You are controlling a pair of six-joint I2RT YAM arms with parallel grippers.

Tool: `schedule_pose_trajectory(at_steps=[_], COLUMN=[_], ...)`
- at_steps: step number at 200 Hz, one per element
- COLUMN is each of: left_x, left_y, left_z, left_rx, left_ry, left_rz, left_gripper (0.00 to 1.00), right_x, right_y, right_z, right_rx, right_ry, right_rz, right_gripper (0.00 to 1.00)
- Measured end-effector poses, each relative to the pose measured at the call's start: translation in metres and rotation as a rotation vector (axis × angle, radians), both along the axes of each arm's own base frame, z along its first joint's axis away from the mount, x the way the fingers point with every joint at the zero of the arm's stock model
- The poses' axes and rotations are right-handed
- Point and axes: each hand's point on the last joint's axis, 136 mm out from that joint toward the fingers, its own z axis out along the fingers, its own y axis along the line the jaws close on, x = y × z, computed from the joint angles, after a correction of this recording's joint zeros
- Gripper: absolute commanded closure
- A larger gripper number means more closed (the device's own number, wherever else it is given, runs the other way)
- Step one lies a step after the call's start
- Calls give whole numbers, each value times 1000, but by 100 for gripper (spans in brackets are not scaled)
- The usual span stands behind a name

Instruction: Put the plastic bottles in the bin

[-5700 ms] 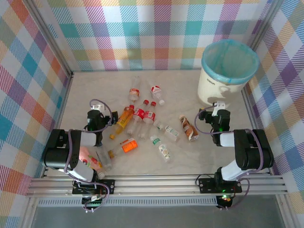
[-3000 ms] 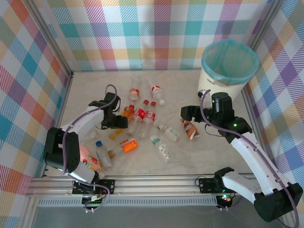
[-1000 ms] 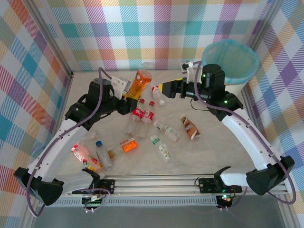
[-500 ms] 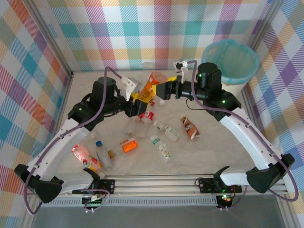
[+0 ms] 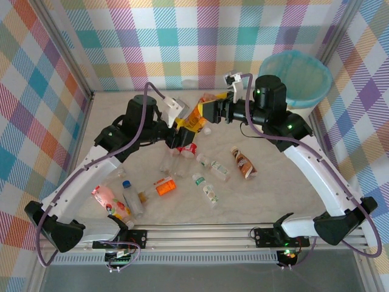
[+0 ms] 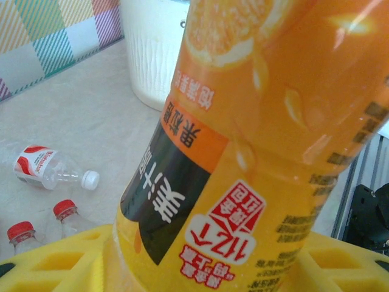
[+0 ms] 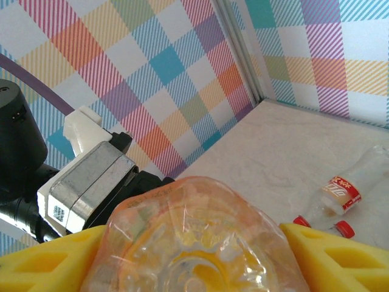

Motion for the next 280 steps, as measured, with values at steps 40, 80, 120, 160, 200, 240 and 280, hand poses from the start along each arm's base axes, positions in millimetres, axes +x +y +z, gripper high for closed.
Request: schedule_pose_trajectory(at_steps=[40, 80, 120, 160, 200, 240, 280], left_x=[5, 5, 7, 10, 5, -1, -5], left_y=[-7, -7, -10, 0, 11, 19, 27], left_z=[6, 8, 18, 35, 61, 72, 75], left_rx=[-6, -10, -33, -61, -119, -149, -157], left_ry=[-9, -12, -46, -86, -129, -137, -131], left_rz=[-10, -13, -9, 63, 108, 132, 165], left_gripper=[42, 34, 22, 18, 17, 18, 18], right_x=[1, 2, 5, 19, 39, 86, 148], right_y=[-3, -4, -10, -45, -98, -165, -214], right_z=[-5, -4, 9, 61, 96, 108, 89], right_rx=[-33, -59, -109, -186, -311, -453, -566], right_ry=[6, 1, -27, -207, -393, -454, -398], right_rz=[-15, -24, -71, -246, -476, -722, -872], right_gripper=[31, 44, 45, 46, 47, 47, 47])
